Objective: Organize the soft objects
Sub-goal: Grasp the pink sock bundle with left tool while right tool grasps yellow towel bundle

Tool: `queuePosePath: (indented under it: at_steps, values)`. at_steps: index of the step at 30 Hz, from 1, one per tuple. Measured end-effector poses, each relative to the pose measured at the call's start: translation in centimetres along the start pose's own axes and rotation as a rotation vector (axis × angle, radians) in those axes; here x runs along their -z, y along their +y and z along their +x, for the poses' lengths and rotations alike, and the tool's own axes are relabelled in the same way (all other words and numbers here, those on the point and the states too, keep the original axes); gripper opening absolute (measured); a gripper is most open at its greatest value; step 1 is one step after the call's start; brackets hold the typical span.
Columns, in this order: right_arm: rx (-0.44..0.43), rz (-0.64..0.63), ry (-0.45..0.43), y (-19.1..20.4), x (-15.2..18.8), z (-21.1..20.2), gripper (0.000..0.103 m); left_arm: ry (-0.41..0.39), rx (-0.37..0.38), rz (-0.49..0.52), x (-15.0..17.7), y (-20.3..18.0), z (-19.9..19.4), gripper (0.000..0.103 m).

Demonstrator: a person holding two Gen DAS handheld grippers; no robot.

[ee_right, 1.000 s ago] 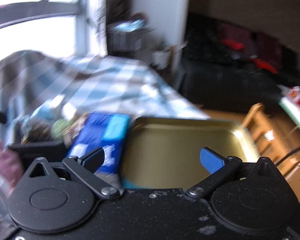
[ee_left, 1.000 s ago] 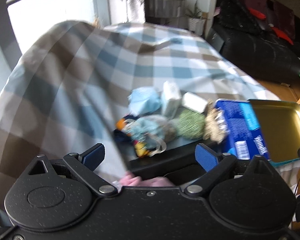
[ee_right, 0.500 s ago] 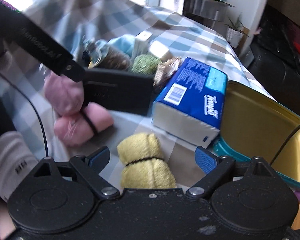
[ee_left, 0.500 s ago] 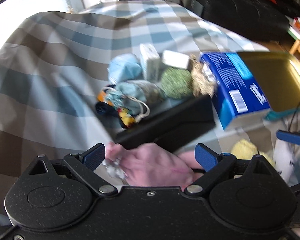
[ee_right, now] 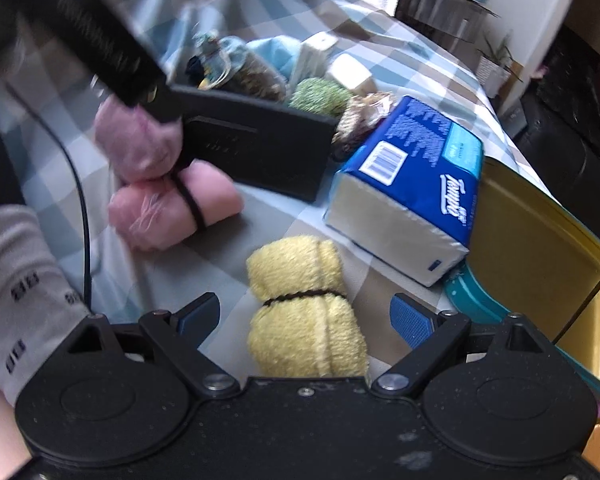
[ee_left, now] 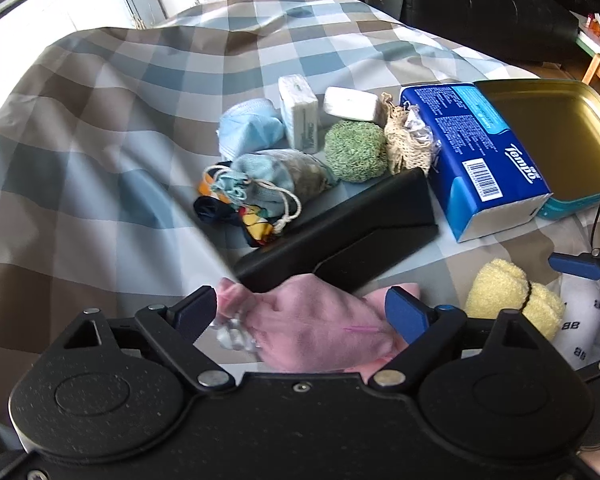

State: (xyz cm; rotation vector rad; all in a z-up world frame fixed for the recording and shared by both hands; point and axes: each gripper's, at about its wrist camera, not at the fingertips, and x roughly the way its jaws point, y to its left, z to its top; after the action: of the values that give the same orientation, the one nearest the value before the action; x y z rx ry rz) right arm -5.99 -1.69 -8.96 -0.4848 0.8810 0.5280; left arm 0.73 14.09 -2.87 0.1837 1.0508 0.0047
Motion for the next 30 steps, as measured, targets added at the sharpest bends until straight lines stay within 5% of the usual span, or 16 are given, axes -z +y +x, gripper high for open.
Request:
queuePosePath:
  at_steps: [1, 3, 7, 12, 19, 30]
  values:
    - [0.004, -0.015, 0.011, 0.2, 0.1, 0.2, 0.085, 0.005, 0.001, 0.011, 0.0, 0.0, 0.1, 0.088]
    - [0.003, -0.034, 0.043, 0.4, 0.2, 0.6, 0.056, 0.026, 0.013, 0.041, 0.1, -0.2, 0.4, 0.088]
    - [0.000, -0.015, 0.071, 0.0, 0.3, 0.9, 0.044, 0.056, -0.008, 0.099, 0.6, -1.3, 1.2, 0.087]
    - [-0.044, 0.044, 0.059, -1.0, 0.0, 0.3, 0.041, 0.080, -0.010, 0.107, 0.6, -1.4, 1.7, 0.086]
    - [-0.073, 0.058, 0.030, -1.2, -0.2, -0.3, 0.041, 0.076, 0.011, 0.109, 0.7, -1.6, 1.7, 0.056]
    - [-0.105, 0.143, -0.041, -2.8, -0.7, -2.0, 0.041, 0.026, 0.058, 0.053, 0.2, -0.7, 0.7, 0.040]
